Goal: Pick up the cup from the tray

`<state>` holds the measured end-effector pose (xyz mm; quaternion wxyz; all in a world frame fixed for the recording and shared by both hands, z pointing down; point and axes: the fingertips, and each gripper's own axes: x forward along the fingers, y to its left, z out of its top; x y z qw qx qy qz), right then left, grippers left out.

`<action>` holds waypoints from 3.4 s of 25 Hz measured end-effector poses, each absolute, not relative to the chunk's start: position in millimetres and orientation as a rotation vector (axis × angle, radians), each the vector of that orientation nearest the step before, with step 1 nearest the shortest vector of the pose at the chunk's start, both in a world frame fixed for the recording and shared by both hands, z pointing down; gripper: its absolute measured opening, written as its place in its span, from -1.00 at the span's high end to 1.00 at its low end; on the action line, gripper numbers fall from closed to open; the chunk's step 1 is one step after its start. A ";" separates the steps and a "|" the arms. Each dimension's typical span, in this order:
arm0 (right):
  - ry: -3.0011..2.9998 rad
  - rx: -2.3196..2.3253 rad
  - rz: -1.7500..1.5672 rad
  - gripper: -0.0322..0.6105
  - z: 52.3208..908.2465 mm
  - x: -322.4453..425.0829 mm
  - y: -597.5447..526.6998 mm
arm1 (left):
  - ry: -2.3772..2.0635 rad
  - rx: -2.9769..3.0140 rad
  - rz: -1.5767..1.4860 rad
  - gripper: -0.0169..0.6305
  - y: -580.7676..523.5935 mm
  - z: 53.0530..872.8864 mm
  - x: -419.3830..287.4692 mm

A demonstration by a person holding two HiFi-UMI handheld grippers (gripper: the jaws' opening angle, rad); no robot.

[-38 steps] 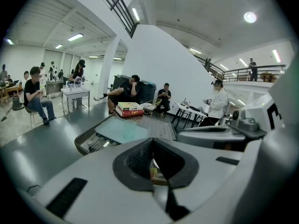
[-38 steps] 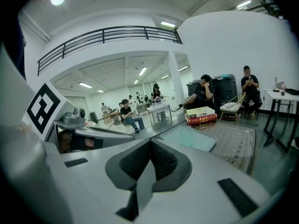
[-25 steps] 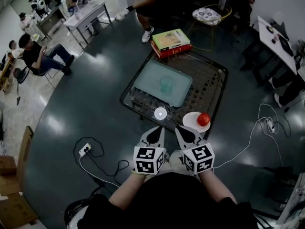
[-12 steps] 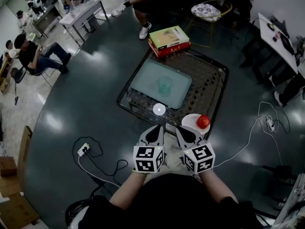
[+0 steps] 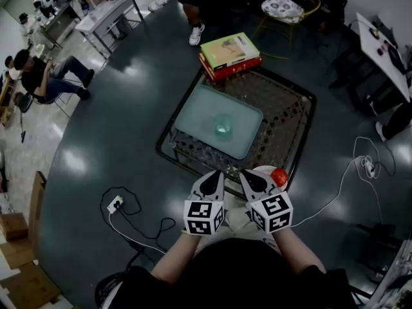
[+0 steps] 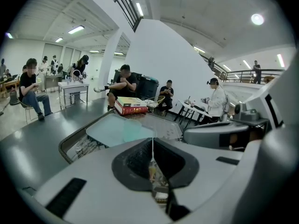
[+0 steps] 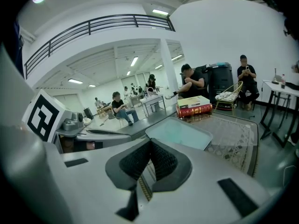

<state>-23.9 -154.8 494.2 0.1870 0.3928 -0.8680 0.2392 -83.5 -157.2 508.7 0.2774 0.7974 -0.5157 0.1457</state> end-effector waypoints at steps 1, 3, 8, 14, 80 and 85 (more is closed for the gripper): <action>-2.439 1.105 0.675 0.87 495.3 -23.0 -160.7 | -1.379 2.144 0.390 0.91 -162.8 511.4 -81.9; -2.434 1.114 0.680 0.87 496.9 -21.6 -172.9 | -1.367 2.152 0.396 0.91 -174.0 518.5 -79.2; -2.427 1.115 0.689 0.87 502.6 -21.2 -199.3 | -1.361 2.156 0.416 0.80 -201.7 536.5 -75.8; -2.425 1.102 0.717 0.87 512.8 -23.3 -216.6 | -1.364 2.145 0.454 0.52 -229.6 562.2 -76.2; -2.342 1.116 0.858 0.87 565.1 -11.2 -247.2 | -1.490 2.131 0.691 -0.18 -334.8 645.2 -77.6; -2.353 1.119 0.846 0.87 559.7 -13.1 -243.5 | -1.500 2.128 0.672 -0.18 -325.1 632.8 -81.5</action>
